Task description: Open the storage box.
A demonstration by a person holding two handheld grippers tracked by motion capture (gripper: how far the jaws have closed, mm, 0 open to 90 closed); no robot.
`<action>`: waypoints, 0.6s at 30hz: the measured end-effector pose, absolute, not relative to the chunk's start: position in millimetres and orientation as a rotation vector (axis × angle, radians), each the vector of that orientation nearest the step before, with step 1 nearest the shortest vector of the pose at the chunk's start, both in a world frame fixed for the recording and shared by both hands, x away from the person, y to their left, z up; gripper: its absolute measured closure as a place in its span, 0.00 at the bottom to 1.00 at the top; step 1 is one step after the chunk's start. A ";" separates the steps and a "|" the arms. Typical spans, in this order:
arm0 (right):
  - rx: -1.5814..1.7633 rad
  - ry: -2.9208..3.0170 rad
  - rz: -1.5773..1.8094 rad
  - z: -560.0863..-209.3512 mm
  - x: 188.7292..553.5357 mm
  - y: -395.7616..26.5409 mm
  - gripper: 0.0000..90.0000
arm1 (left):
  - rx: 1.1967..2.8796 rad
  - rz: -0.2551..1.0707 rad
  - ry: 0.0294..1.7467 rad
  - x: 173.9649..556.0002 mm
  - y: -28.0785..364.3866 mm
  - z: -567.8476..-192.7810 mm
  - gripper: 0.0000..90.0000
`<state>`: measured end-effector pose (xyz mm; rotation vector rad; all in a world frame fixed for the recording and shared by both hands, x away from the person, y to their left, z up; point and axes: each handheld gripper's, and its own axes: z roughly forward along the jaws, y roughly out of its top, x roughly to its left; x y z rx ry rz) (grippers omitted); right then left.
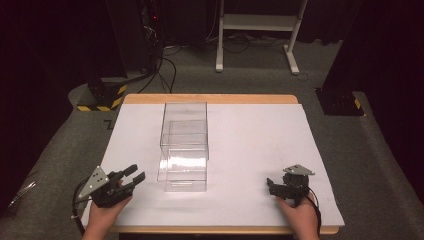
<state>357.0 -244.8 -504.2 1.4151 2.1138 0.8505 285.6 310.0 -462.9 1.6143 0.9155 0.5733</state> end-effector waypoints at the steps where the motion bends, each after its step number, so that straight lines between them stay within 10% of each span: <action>1: 1.415 2.114 0.850 -504.2 357.0 -244.8 0.13 | 1.622 0.593 0.942 286.5 312.2 -464.6 0.58; 18: 1.415 2.114 0.851 -504.2 357.0 -244.8 0.13 | 1.880 0.754 1.271 309.6 324.4 -501.6 0.42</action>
